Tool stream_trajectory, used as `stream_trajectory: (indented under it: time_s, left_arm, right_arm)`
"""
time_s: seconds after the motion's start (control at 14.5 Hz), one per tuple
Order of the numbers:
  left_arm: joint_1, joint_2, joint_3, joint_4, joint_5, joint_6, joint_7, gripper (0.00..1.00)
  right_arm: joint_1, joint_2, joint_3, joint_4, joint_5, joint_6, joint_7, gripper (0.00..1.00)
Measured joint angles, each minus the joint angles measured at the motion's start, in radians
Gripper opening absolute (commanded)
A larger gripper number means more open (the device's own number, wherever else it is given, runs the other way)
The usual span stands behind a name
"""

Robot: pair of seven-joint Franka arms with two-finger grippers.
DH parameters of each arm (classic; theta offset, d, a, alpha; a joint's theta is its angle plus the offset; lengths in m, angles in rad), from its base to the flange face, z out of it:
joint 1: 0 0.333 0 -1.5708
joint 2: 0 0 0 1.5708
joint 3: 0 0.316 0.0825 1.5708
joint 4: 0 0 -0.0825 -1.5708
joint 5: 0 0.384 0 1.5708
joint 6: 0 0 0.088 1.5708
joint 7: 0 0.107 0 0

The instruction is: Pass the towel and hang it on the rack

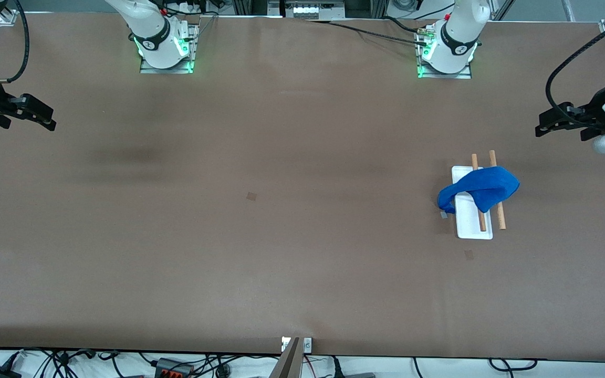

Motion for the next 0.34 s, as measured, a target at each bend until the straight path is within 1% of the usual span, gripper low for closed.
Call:
stream_trajectory:
  time_s: [0.34]
  left_arm:
    - [0.001,0.000,-0.001,0.000,0.000,0.000,-0.006,1.00]
  right_arm:
    - [0.000,0.000,0.000,0.000,0.000,-0.004,0.000,1.00]
